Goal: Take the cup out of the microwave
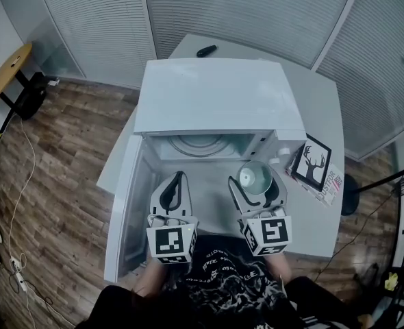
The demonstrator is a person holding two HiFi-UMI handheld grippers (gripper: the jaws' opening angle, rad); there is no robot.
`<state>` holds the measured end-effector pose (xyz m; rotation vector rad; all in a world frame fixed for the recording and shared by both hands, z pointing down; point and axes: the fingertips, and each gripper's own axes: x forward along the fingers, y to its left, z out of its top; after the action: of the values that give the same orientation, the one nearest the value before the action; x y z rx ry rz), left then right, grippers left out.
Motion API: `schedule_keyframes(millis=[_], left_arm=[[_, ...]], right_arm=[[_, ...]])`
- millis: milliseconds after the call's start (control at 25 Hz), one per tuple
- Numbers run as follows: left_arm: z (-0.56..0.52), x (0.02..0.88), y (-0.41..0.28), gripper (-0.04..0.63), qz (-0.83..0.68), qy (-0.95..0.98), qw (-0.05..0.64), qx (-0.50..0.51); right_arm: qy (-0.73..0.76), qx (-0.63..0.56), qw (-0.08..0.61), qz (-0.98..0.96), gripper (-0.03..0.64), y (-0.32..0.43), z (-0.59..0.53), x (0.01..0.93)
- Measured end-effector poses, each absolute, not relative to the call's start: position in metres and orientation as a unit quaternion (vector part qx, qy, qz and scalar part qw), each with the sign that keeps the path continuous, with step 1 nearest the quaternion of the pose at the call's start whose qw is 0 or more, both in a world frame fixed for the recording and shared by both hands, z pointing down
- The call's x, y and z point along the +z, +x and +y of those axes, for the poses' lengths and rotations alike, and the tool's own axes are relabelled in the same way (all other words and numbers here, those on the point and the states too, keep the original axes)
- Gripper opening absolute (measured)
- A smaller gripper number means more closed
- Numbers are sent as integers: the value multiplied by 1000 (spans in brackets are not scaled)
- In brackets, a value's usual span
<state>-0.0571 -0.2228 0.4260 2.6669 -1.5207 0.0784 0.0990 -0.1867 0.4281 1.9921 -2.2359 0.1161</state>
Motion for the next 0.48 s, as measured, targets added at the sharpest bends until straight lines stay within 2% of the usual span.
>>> schedule_keyframes(millis=[480], left_arm=[[-220,430,-49,6,-480,876,35,32]], right_arm=[[664,40,81,-742,376,99,-185,432]])
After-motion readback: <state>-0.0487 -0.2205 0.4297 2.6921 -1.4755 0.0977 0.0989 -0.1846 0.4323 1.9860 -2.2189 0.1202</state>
